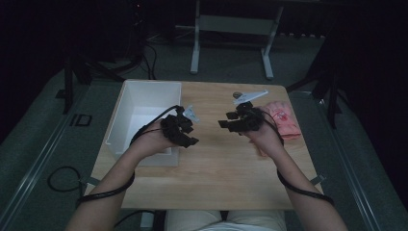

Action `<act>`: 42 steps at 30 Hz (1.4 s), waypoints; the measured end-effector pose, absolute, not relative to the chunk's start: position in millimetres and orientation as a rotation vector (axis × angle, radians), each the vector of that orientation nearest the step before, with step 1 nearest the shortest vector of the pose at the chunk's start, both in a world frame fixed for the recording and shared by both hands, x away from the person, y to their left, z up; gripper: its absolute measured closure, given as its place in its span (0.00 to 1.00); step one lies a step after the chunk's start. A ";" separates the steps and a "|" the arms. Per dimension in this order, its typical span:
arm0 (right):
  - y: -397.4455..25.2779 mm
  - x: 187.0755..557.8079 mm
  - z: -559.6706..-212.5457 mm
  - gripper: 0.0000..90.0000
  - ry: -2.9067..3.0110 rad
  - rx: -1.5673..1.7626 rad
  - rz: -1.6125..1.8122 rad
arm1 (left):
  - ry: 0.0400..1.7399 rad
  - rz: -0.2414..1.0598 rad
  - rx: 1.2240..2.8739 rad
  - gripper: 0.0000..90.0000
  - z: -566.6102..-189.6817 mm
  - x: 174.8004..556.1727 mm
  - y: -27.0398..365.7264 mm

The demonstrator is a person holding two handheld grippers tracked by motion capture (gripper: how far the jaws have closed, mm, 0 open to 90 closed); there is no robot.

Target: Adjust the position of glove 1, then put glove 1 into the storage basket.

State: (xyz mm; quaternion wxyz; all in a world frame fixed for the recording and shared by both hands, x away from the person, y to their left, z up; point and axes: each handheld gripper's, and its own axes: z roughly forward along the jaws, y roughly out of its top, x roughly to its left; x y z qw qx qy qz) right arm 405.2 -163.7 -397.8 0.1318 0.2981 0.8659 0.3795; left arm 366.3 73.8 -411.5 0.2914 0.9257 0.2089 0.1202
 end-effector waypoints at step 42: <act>-289.1 477.5 -504.3 0.74 2.472 0.976 0.752 | 0.530 0.262 2.249 0.00 -559.0 289.5 -9.8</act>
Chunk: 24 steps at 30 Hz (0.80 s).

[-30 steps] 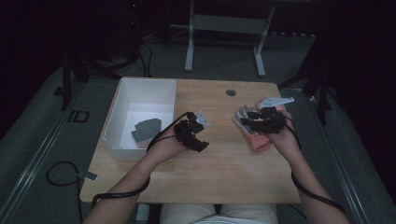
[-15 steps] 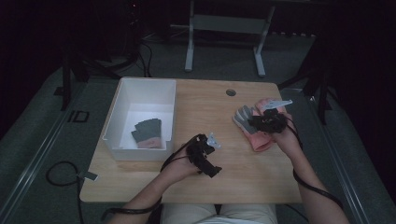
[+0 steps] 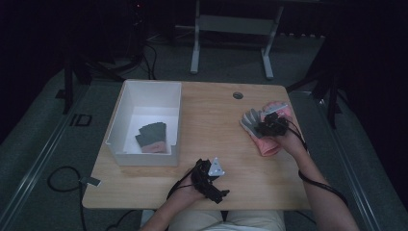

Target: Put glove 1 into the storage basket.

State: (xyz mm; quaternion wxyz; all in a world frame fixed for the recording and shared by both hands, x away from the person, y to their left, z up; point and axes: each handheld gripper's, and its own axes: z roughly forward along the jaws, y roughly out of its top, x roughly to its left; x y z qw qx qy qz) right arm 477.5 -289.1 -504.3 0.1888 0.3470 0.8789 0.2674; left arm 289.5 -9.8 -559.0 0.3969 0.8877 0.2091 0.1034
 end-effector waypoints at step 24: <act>-254.0 406.5 -470.7 0.98 2.158 1.411 1.053 | 0.562 0.396 2.114 0.00 -567.1 279.0 4.6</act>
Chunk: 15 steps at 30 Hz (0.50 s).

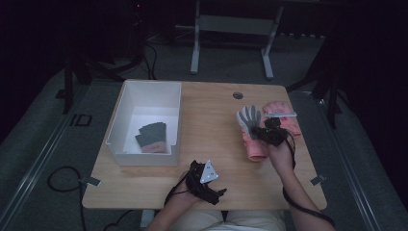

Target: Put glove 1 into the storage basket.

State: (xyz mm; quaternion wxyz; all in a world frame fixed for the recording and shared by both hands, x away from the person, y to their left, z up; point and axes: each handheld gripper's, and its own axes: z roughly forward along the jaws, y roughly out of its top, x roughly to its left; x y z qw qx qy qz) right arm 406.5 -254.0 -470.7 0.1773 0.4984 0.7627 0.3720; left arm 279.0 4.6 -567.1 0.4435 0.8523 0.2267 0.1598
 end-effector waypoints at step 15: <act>-197.8 382.4 -508.7 0.98 2.166 1.545 1.038 | 0.532 0.426 2.097 0.00 -569.2 278.0 8.4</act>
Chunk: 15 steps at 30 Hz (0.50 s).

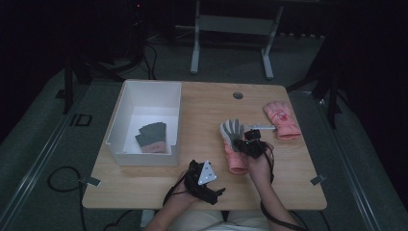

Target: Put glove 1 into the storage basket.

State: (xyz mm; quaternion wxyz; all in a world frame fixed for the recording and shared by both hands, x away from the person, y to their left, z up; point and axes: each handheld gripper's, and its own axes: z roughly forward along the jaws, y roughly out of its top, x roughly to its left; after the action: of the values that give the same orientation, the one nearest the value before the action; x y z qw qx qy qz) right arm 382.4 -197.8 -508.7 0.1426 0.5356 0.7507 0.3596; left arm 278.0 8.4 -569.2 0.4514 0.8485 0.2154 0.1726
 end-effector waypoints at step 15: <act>-184.2 389.6 -533.4 0.84 2.206 1.558 0.969 | 0.512 0.409 2.081 0.00 -570.2 277.2 8.8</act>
State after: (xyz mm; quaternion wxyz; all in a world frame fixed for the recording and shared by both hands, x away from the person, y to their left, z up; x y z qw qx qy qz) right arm 389.6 -184.2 -533.4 0.1358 0.5380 0.7617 0.3345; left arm 277.2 8.8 -570.2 0.4616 0.8461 0.2083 0.1664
